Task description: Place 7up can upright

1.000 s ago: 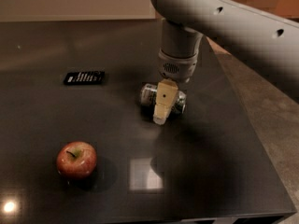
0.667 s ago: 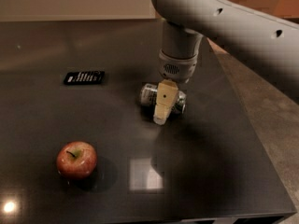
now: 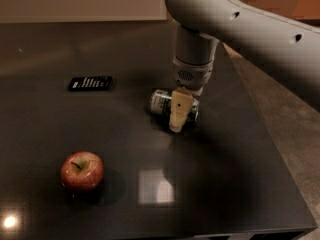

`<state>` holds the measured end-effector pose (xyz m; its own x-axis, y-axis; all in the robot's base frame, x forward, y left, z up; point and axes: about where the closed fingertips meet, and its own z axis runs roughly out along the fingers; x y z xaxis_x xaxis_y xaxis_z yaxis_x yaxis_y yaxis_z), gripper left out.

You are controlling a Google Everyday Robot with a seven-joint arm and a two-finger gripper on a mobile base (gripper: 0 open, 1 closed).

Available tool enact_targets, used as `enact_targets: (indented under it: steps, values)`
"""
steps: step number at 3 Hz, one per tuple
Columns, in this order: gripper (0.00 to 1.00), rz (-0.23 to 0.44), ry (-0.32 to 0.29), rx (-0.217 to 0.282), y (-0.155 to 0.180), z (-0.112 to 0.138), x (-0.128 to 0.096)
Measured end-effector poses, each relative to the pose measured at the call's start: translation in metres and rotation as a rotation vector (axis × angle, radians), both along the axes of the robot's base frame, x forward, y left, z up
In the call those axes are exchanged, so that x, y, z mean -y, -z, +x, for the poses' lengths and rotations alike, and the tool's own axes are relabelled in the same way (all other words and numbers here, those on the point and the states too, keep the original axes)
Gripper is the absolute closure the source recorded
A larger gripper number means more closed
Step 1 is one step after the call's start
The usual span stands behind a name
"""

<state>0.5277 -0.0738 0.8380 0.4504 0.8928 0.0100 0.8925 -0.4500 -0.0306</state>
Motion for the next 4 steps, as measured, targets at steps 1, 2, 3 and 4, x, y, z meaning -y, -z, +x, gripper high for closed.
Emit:
enact_targets:
  steps: [1,2,3,4]
  values:
    - [0.41,-0.007,0.005,0.002,0.002,0.001,0.003]
    - [0.64,-0.027,0.008,0.002,0.004,0.0,0.003]
    - [0.89,-0.062,0.045,0.012,0.003,0.001,-0.002]
    - [1.0,-0.082,0.132,0.038,-0.002,0.005,-0.009]
